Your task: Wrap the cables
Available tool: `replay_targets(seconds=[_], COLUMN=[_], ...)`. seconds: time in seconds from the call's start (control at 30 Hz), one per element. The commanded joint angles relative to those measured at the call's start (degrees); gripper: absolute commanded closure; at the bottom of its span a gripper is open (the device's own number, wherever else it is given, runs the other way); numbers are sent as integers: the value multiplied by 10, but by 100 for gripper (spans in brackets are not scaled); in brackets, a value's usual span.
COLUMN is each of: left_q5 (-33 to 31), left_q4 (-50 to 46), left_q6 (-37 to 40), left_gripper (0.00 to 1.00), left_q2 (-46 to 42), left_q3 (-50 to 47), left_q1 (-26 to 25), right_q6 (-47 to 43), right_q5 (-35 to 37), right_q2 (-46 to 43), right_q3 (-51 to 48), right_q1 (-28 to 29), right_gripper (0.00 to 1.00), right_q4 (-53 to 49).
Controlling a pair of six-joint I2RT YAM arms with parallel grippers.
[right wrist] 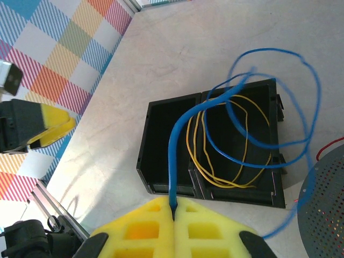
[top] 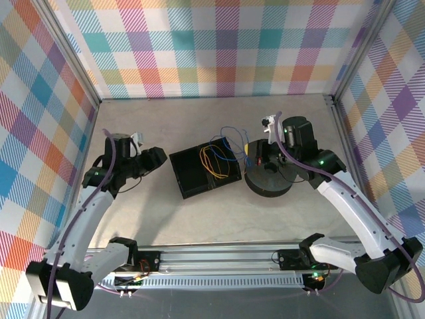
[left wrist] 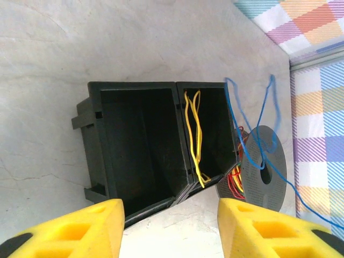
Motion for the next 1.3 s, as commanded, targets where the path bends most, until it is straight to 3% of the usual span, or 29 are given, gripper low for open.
replay_targets(seconds=[0.0, 0.13, 0.3, 0.53, 0.87, 1.13, 1.27], left_q5=[-11, 21, 13, -18, 11, 4, 4], left_q4=[-29, -8, 47, 119, 166, 166, 193], left_q6=[2, -35, -84, -117, -133, -138, -144], left_gripper=[48, 38, 32, 34, 42, 44, 54], left_q2=[-32, -35, 3, 163, 430, 499, 512], left_q3=[23, 31, 36, 112, 287, 311, 304], left_q1=[-1, -12, -77, -157, -222, -242, -243], right_q6=[-4, -1, 5, 6, 5, -1, -2], right_q5=[-11, -16, -31, -40, -37, -36, -34], right_q2=[8, 12, 18, 27, 25, 24, 22], right_q3=[17, 10, -1, -14, -28, -33, -36], right_q1=[-1, -2, -1, 1, 3, 2, 2], right_gripper=[100, 100, 100, 100, 100, 100, 100], right_q4=[3, 11, 25, 32, 30, 29, 29])
